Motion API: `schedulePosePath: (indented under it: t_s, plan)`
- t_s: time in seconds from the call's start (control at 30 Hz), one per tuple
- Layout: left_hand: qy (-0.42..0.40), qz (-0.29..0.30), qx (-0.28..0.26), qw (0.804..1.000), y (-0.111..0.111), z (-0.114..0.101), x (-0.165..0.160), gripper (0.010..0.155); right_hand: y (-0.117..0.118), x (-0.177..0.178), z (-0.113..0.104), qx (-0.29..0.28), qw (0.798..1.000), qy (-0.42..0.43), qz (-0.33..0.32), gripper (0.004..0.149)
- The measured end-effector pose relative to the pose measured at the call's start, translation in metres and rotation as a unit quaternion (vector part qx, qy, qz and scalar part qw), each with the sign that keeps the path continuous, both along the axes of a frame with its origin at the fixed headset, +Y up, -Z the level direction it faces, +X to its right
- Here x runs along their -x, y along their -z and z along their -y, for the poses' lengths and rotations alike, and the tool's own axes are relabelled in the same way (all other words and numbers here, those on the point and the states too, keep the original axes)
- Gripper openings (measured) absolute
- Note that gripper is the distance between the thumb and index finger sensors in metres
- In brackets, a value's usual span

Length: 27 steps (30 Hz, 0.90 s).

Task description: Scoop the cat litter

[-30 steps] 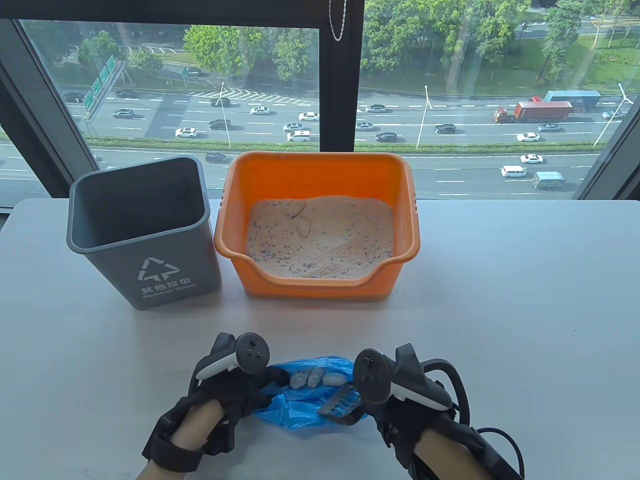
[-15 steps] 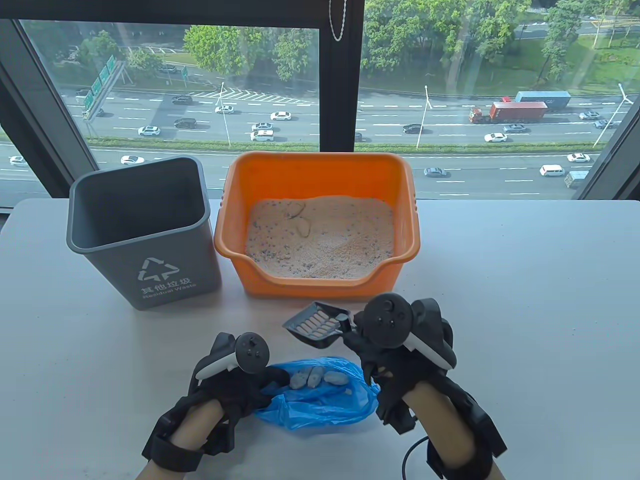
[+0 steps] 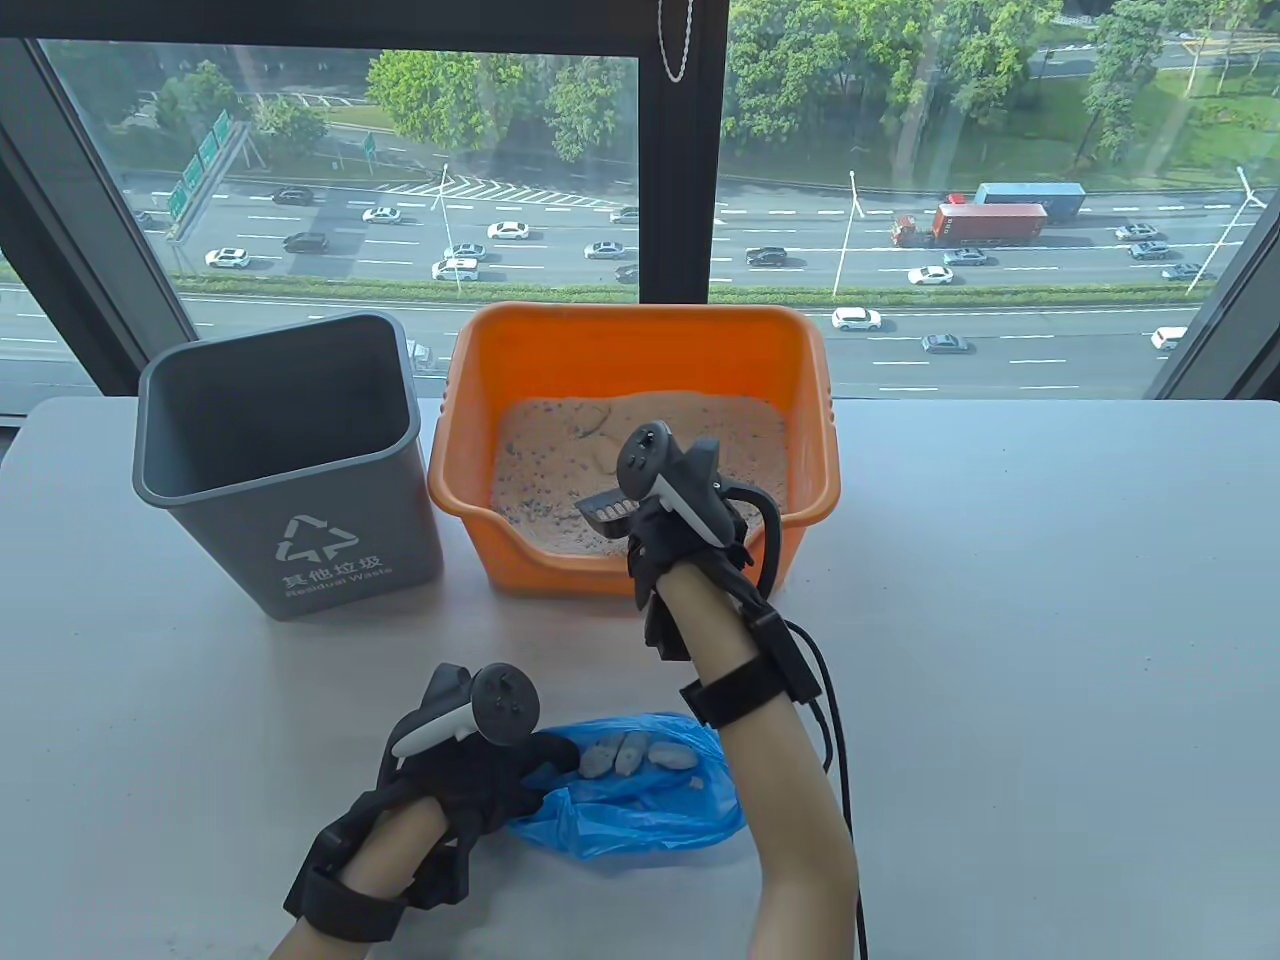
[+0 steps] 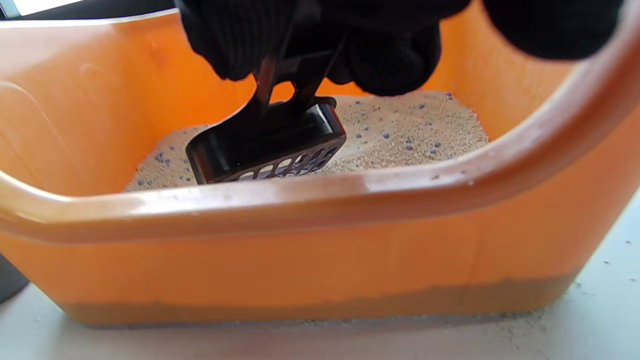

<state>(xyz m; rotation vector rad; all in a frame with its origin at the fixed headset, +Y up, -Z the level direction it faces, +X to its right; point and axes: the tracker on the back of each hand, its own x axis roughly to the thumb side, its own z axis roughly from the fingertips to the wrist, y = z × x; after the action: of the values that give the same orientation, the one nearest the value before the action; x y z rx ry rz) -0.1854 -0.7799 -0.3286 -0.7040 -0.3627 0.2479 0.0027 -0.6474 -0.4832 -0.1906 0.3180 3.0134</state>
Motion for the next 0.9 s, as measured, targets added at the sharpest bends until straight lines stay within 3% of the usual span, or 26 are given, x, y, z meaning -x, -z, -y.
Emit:
schedulePosePath:
  t_s: [0.33, 0.43, 0.53, 0.9]
  plan:
    - [-0.004, 0.000, 0.002, 1.000, 0.001, 0.000, 0.000, 0.060, 0.048, 0.034, 0.020, -0.011, 0.999, -0.014, 0.033, 0.058]
    - [-0.004, 0.001, 0.002, 1.000, 0.001, 0.000, 0.000, 0.060, 0.064, 0.042, 0.025, 0.018, 0.998, -0.002, 0.052, 0.059]
    - [-0.006, 0.000, 0.001, 1.000, 0.001, 0.001, 0.001, 0.060, 0.075, 0.046, 0.032, 0.089, 0.993, 0.016, 0.077, 0.061]
    - [-0.014, -0.004, 0.004, 1.000, 0.001, 0.001, 0.003, 0.060, 0.092, 0.048, 0.048, 0.118, 0.984, 0.057, 0.118, 0.060]
